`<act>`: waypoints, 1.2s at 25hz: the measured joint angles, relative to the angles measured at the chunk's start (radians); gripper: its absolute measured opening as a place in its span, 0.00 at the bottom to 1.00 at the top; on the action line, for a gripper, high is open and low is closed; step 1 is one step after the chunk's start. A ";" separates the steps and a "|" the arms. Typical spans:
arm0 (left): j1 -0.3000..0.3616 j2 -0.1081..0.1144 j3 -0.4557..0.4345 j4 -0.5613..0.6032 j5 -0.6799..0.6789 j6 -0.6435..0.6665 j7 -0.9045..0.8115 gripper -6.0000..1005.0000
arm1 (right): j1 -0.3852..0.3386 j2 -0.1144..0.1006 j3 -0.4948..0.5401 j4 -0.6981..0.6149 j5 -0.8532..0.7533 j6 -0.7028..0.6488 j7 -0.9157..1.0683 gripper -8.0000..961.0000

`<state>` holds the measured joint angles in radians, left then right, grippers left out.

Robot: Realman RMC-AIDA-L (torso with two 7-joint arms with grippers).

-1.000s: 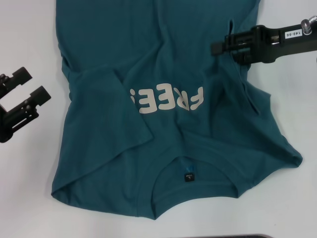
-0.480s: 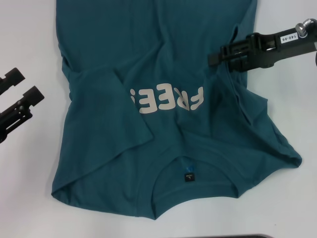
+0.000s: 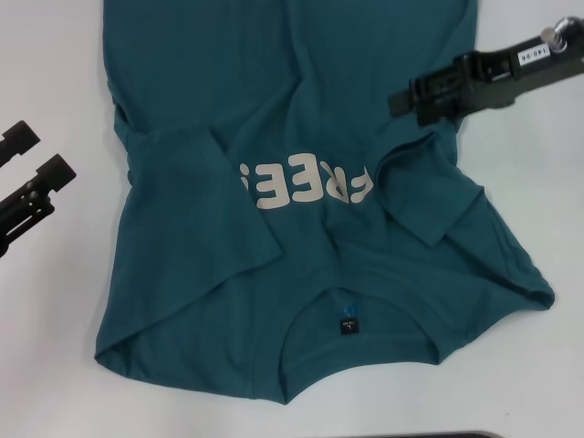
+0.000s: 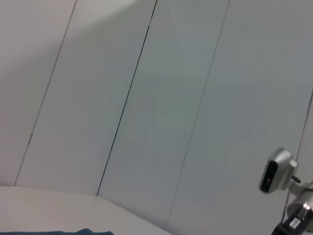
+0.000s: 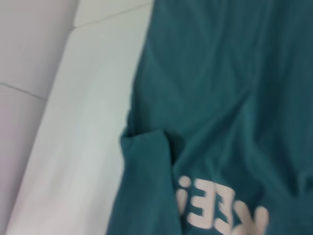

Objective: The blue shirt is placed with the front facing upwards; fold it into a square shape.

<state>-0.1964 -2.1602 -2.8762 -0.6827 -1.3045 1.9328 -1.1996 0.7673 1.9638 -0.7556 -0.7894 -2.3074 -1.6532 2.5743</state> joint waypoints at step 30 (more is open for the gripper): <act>0.005 0.012 -0.001 -0.009 -0.058 -0.006 -0.091 0.72 | -0.006 0.037 -0.067 -0.004 -0.186 0.113 0.014 0.72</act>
<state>-0.1914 -2.1480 -2.8772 -0.6920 -1.3621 1.9265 -1.2903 0.7613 2.0008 -0.8222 -0.7934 -2.4938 -1.5403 2.5883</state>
